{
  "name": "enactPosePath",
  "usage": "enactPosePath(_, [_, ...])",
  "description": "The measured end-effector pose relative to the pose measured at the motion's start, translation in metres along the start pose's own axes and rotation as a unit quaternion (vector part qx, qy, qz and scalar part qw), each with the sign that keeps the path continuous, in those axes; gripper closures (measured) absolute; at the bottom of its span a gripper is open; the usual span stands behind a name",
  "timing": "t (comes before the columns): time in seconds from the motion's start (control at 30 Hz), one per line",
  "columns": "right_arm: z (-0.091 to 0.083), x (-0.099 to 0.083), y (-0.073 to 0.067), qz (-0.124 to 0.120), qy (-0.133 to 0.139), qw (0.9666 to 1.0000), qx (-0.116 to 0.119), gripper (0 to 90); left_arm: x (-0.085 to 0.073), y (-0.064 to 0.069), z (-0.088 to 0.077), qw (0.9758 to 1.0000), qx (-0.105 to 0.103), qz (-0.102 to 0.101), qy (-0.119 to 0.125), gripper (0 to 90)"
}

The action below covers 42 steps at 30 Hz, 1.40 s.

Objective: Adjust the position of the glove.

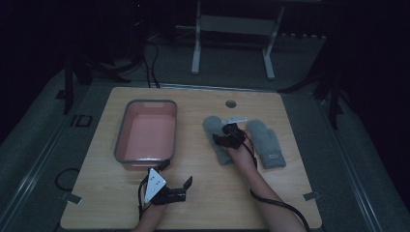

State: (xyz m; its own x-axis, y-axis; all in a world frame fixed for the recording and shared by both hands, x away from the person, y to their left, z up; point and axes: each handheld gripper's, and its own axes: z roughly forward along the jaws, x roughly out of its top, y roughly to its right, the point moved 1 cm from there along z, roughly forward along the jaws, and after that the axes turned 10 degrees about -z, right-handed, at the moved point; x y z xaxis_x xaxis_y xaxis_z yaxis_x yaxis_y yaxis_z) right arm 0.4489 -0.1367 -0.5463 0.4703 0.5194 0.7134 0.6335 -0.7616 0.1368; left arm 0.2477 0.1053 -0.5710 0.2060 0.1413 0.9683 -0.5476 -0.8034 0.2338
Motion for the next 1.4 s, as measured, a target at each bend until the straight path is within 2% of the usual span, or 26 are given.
enactPosePath(0.03, [0.003, -0.001, -0.001, -0.002, -0.009, 0.9999, -0.009, 43.3, 0.0, 0.0, 0.0, 1.0, -0.001, 0.0, 0.0, 1.3])
enactPosePath(0.13, [0.008, -0.003, -0.002, 0.003, -0.026, 0.9996, -0.01, 46.3, 0.0, 0.0, 0.0, 1.0, -0.001, 0.001, 0.0, 1.3])
enactPosePath(0.27, [0.008, -0.003, -0.003, -0.013, -0.031, 0.9994, -0.001, 61.8, 0.0, 0.0, 0.0, 1.0, 0.0, 0.001, 0.0, 1.3])
enactPosePath(0.33, [0.005, -0.004, -0.002, 0.004, -0.026, 0.9997, -0.002, 72.5, 0.0, 0.001, 0.0, 1.0, -0.001, 0.002, -0.001, 1.3])
enactPosePath(0.43, [-0.004, -0.003, 0.0, 0.053, -0.02, 0.9984, 0.002, 82.2, 0.0, 0.0, 0.0, 1.0, 0.0, 0.0, -0.001, 1.3])
enactPosePath(0.5, [-0.013, 0.0, 0.0, 0.075, -0.011, 0.9971, -0.008, 83.1, 0.0, 0.0, 0.0, 1.0, 0.0, 0.0, -0.001, 1.3])
enactPosePath(0.57, [-0.024, 0.001, 0.001, 0.108, -0.004, 0.9939, -0.018, 83.4, 0.0, 0.0, 0.0, 1.0, 0.0, 0.001, -0.001, 1.3])
enactPosePath(0.63, [-0.035, 0.001, 0.0, 0.13, 0.0, 0.9909, -0.035, 83.5, 0.0, 0.0, 0.0, 1.0, 0.0, 0.002, -0.001, 1.3])
enactPosePath(0.77, [-0.05, -0.001, -0.004, 0.144, 0.005, 0.9866, -0.077, 83.4, 0.0, 0.001, 0.0, 1.0, 0.0, 0.002, -0.001, 1.3])
enactPosePath(0.8, [-0.052, -0.002, -0.004, 0.154, 0.006, 0.9848, -0.08, 83.4, 0.0, 0.001, 0.0, 1.0, 0.0, 0.003, -0.002, 1.3])
enactPosePath(0.9, [-0.057, -0.005, -0.006, 0.164, 0.009, 0.9825, -0.088, 83.4, 0.0, 0.001, 0.0, 1.0, 0.0, 0.003, -0.001, 1.3])
enactPosePath(1.03, [-0.051, -0.008, -0.01, 0.168, 0.002, 0.9816, -0.09, 83.3, 0.0, 0.001, 0.0, 1.0, 0.0, 0.002, -0.001, 1.3])
enactPosePath(1.1, [-0.043, -0.011, -0.011, 0.169, -0.008, 0.9816, -0.089, 83.1, 0.0, 0.0, 0.0, 1.0, 0.0, 0.002, -0.001, 1.3])
enactPosePath(1.23, [-0.025, -0.019, -0.013, 0.182, -0.028, 0.9792, -0.085, 81.9, 0.0, 0.0, 0.0, 1.0, 0.0, 0.001, -0.001, 1.3])
enactPosePath(1.4, [-0.022, -0.02, -0.015, 0.172, -0.023, 0.9813, -0.082, 74.7, 0.0, 0.0, 0.0, 1.0, 0.0, 0.0, -0.001, 1.3])
